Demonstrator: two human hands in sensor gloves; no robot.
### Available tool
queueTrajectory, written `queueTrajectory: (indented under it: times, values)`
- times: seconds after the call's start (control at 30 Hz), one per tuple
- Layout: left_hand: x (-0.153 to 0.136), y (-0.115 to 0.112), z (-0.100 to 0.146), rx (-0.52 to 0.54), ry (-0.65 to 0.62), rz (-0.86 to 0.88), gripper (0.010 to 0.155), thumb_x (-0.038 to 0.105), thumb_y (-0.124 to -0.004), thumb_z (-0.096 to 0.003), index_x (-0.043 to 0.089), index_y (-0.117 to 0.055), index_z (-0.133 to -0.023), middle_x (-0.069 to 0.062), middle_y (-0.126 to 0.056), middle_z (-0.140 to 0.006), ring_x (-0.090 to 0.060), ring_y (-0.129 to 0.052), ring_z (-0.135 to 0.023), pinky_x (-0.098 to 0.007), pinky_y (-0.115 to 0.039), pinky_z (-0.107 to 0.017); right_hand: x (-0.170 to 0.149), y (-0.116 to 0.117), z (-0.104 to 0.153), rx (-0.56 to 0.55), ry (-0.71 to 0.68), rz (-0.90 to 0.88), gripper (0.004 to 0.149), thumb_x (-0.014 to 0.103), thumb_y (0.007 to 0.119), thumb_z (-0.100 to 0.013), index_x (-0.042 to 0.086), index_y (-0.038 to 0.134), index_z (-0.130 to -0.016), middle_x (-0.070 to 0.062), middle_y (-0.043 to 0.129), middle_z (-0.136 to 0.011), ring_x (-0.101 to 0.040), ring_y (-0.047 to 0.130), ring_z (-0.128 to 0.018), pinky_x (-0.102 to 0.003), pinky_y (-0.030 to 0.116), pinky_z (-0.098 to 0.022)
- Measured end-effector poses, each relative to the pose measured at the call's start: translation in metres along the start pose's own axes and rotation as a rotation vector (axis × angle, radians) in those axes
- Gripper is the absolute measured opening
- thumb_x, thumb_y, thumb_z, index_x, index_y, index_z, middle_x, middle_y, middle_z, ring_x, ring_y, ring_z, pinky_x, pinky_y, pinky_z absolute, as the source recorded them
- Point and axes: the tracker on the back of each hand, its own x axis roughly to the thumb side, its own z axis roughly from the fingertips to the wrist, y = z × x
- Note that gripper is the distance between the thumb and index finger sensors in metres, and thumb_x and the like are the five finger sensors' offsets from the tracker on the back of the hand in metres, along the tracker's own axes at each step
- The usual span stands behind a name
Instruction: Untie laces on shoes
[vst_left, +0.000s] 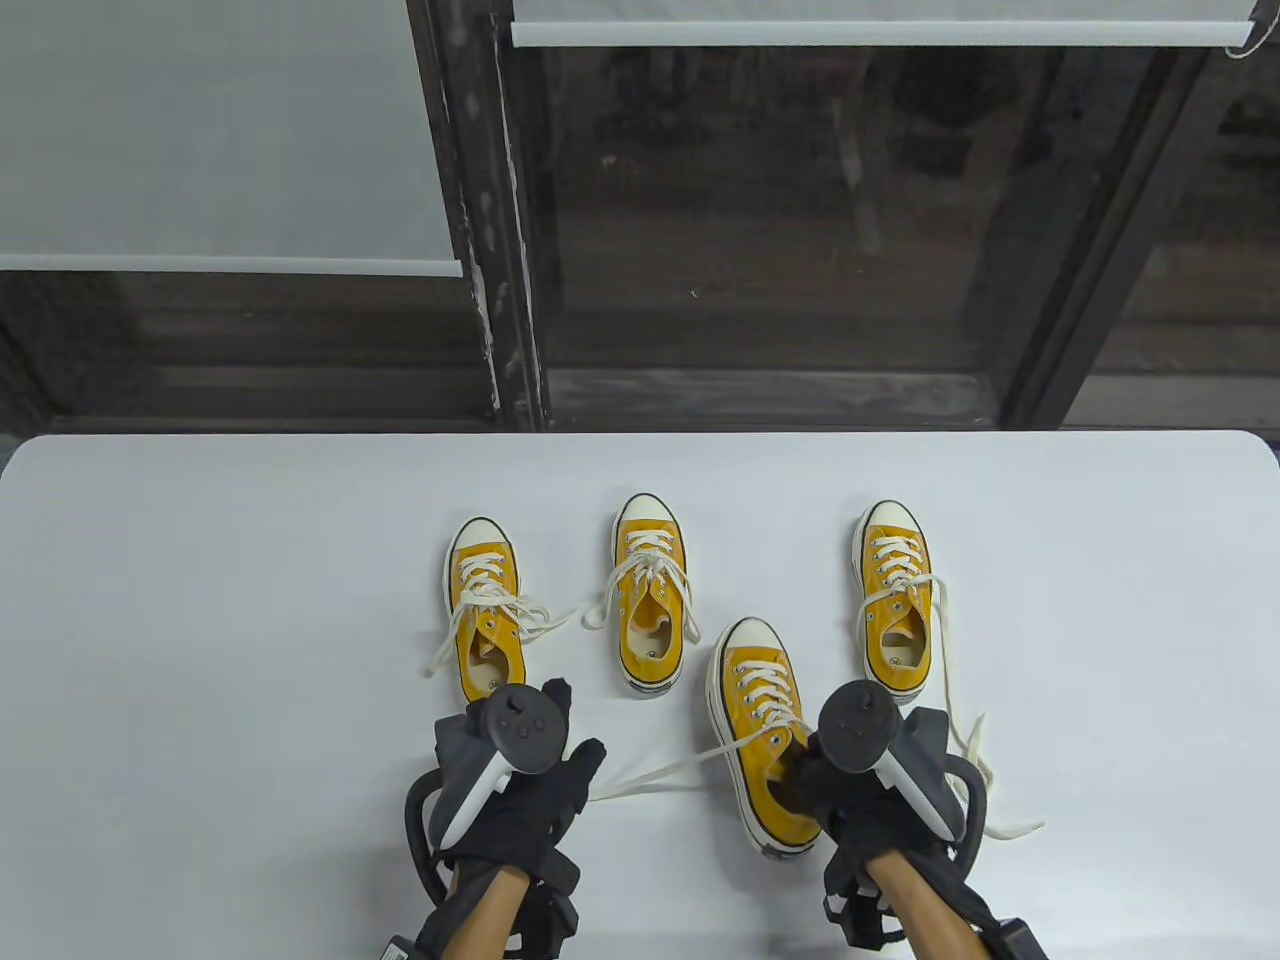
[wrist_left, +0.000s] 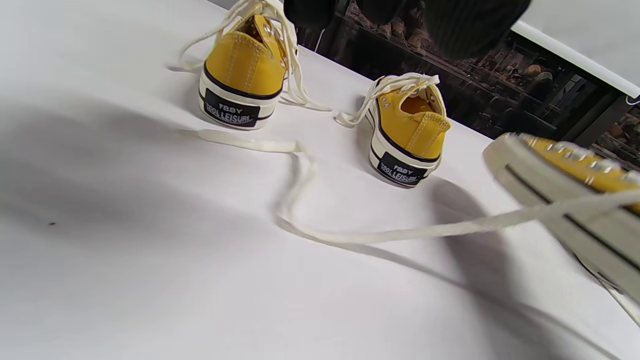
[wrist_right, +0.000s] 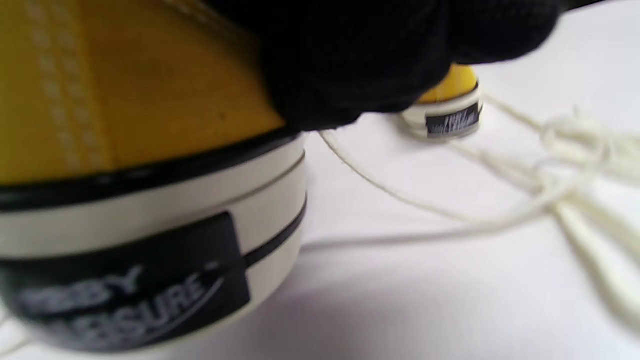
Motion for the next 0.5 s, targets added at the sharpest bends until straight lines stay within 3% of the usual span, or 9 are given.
queueTrajectory:
  times: [0.23, 0.5]
  values:
    - [0.005, -0.002, 0.0, -0.009, -0.009, -0.02, 0.074, 0.059, -0.066, -0.0594, 0.037, -0.031, -0.121, -0.002, -0.029, -0.131, -0.036, -0.014, -0.122, -0.071, -0.013, -0.082, 0.013, -0.029, -0.039, -0.124, 0.088, 0.045, 0.041, 0.037, 0.071, -0.061, 0.01, 0.085, -0.088, 0.002, 0.095, -0.057, -0.009, 0.096, -0.034, -0.036, 0.081, -0.04]
    - [0.004, -0.003, 0.0, -0.025, -0.001, -0.015, 0.074, 0.059, -0.066, -0.0598, 0.036, -0.031, -0.121, -0.002, -0.029, -0.131, -0.036, -0.013, -0.122, -0.071, -0.013, -0.082, 0.03, -0.014, -0.1, -0.109, 0.183, 0.131, 0.041, 0.038, 0.07, -0.061, 0.013, 0.084, -0.09, 0.002, 0.095, -0.059, -0.009, 0.097, -0.036, -0.035, 0.081, -0.041]
